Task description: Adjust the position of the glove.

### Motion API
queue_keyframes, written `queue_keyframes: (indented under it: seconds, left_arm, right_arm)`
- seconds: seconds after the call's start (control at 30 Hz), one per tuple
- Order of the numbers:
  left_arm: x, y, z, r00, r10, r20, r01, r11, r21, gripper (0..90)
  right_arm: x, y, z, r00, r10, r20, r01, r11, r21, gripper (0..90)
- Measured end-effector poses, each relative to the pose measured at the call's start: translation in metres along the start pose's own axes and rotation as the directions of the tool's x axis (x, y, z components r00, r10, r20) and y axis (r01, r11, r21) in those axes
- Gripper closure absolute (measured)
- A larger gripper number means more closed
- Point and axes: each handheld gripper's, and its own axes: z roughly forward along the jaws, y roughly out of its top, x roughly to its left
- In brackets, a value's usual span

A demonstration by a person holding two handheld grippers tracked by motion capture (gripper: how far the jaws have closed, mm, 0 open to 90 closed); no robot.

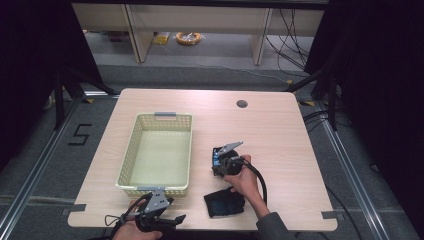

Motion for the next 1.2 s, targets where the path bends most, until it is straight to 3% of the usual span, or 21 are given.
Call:
queue_keyframes:
  seconds: [0.03, 0.07, 0.1, 0.17, 0.23, 0.3, 0.33, 0.37, 0.4, 0.43, 0.47, 0.5, 0.73, 0.77, 1.0, 1.03, 1.1, 1.2]
  left_arm:
    - [0.000, 0.000, 0.000, 1.0000, 0.005, 0.000, -0.005, 1.0000, 0.003, 31.7]
    - [0.000, 0.000, 0.000, 1.0000, 0.003, 0.001, -0.003, 1.0000, 0.003, 31.7]
    - [0.000, 0.000, 0.000, 1.0000, 0.001, 0.001, -0.001, 1.0000, 0.001, 31.7]
    - [-0.001, 0.000, 0.001, 1.0000, -0.006, 0.006, 0.006, 1.0000, -0.002, 31.8]
    - [0.000, 0.000, 0.001, 1.0000, 0.003, 0.000, -0.003, 1.0000, 0.004, 31.8]
    - [0.000, 0.000, 0.000, 1.0000, 0.003, -0.001, -0.003, 1.0000, 0.002, 31.8]
    - [0.000, 0.000, 0.000, 1.0000, 0.002, 0.001, -0.002, 1.0000, 0.002, 31.8]
    - [0.000, 0.000, 0.000, 1.0000, 0.002, 0.001, -0.002, 1.0000, 0.002, 31.8]
    - [0.000, 0.000, 0.000, 1.0000, 0.002, 0.001, -0.002, 1.0000, 0.003, 31.8]
    - [0.000, 0.000, 0.000, 1.0000, 0.003, 0.002, -0.003, 1.0000, 0.003, 31.9]
    - [0.000, 0.000, 0.000, 1.0000, 0.003, 0.002, -0.003, 1.0000, 0.004, 31.9]
    - [-0.001, 0.000, 0.000, 1.0000, -0.002, 0.002, 0.002, 1.0000, 0.000, 31.8]
    - [0.000, 0.000, 0.000, 1.0000, 0.006, 0.001, -0.006, 1.0000, 0.004, 31.9]
    - [-0.001, 0.000, 0.001, 1.0000, -0.008, 0.000, 0.008, 1.0000, -0.004, 31.9]
    - [-0.001, 0.000, 0.000, 0.9999, -0.013, 0.005, 0.013, 0.9999, -0.003, 31.9]
    - [-0.002, 0.000, 0.000, 0.9999, -0.011, 0.008, 0.011, 0.9999, -0.005, 31.9]
    - [-0.002, 0.000, 0.000, 0.9999, -0.013, 0.007, 0.013, 0.9999, -0.007, 31.9]
    - [-0.002, 0.000, 0.000, 0.9999, -0.012, 0.009, 0.012, 0.9999, -0.003, 32.0]
  right_arm:
    - [-0.003, -0.001, -0.001, 0.9992, -0.041, 0.007, 0.041, 0.999, 0.002, 90.0]
    - [-0.003, -0.001, -0.001, 0.9994, -0.033, 0.008, 0.033, 0.999, 0.003, 90.0]
    - [-0.001, -0.001, -0.002, 1.0000, 0.007, 0.004, -0.007, 1.000, 0.020, 90.0]
    - [-0.003, -0.002, -0.003, 0.9993, -0.035, 0.012, 0.035, 0.999, 0.014, 90.0]
    - [-0.002, -0.003, -0.006, 0.9993, -0.023, 0.030, 0.022, 0.999, 0.037, 90.0]
    - [-0.005, -0.006, -0.008, 0.9981, -0.050, 0.035, 0.049, 0.998, 0.033, 90.0]
    - [-0.004, -0.007, -0.009, 0.9995, -0.021, 0.023, 0.020, 0.999, 0.028, 90.0]
    - [-0.007, -0.008, -0.011, 0.9983, -0.046, 0.037, 0.044, 0.998, 0.036, 90.0]
    - [-0.008, -0.011, -0.012, 0.9989, -0.025, 0.039, 0.024, 0.999, 0.029, 90.0]
    - [-0.010, -0.012, -0.014, 0.9982, -0.048, 0.036, 0.047, 0.998, 0.033, 90.0]
    - [-0.010, -0.014, -0.016, 0.9995, -0.003, 0.030, 0.002, 1.000, 0.029, 90.0]
    - [-0.014, -0.016, -0.017, 0.9985, -0.034, 0.042, 0.033, 0.999, 0.025, 90.0]
    - [-0.025, -0.031, -0.037, 0.9973, -0.011, 0.073, 0.006, 0.998, 0.062, 90.0]
    - [-0.028, -0.034, -0.040, 0.9969, -0.010, 0.078, 0.005, 0.998, 0.061, 90.0]
    - [-0.046, -0.050, -0.056, 0.9957, 0.022, 0.090, -0.026, 0.999, 0.047, 90.0]
    - [-0.050, -0.052, -0.056, 0.9954, 0.013, 0.095, -0.015, 1.000, 0.024, 90.0]
    - [-0.055, -0.053, -0.058, 0.9928, 0.038, 0.113, -0.041, 0.999, 0.026, 90.0]
    - [-0.064, -0.053, -0.060, 0.9896, 0.035, 0.139, -0.038, 0.999, 0.017, 90.0]
